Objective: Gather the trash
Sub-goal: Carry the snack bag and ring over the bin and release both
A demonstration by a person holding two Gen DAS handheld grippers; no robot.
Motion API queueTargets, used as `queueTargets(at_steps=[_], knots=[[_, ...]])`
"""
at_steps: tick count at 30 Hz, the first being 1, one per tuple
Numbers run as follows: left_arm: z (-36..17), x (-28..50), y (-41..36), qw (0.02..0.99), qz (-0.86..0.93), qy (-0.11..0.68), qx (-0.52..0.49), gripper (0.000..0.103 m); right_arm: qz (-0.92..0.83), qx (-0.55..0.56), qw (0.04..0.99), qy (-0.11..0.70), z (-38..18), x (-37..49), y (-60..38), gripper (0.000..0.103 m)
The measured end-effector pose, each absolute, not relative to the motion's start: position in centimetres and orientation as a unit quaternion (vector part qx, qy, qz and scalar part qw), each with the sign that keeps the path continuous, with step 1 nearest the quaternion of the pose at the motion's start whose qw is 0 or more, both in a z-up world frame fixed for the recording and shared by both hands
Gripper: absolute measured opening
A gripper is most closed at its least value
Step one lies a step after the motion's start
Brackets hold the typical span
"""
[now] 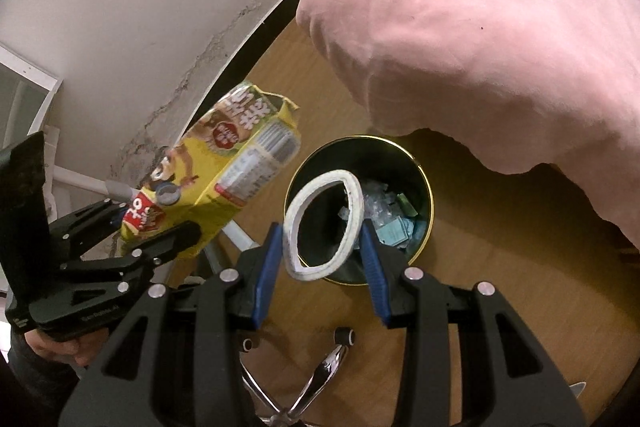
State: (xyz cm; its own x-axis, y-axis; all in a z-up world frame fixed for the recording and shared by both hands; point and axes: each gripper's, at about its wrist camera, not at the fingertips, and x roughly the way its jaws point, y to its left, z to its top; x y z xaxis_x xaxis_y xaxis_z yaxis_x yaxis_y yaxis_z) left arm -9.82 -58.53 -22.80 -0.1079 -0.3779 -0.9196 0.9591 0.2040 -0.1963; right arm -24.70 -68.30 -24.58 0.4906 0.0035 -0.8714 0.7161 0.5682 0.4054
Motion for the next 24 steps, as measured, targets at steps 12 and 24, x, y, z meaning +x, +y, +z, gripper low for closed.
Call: queueTargets(at_steps=[12, 24], knots=[[-20.4, -10.4, -58.1, 0.62, -0.559, 0.45, 0.317, 0.071, -0.233, 0.397, 0.764, 0.453, -24.5, -24.1, -68.2, 0.04], [-17.2, -9.9, -56.1, 0.641, -0.563, 0.42, 0.308, 0.084, -0.234, 0.385, 0.759, 0.47, -24.4, -22.4, -67.8, 0.053]])
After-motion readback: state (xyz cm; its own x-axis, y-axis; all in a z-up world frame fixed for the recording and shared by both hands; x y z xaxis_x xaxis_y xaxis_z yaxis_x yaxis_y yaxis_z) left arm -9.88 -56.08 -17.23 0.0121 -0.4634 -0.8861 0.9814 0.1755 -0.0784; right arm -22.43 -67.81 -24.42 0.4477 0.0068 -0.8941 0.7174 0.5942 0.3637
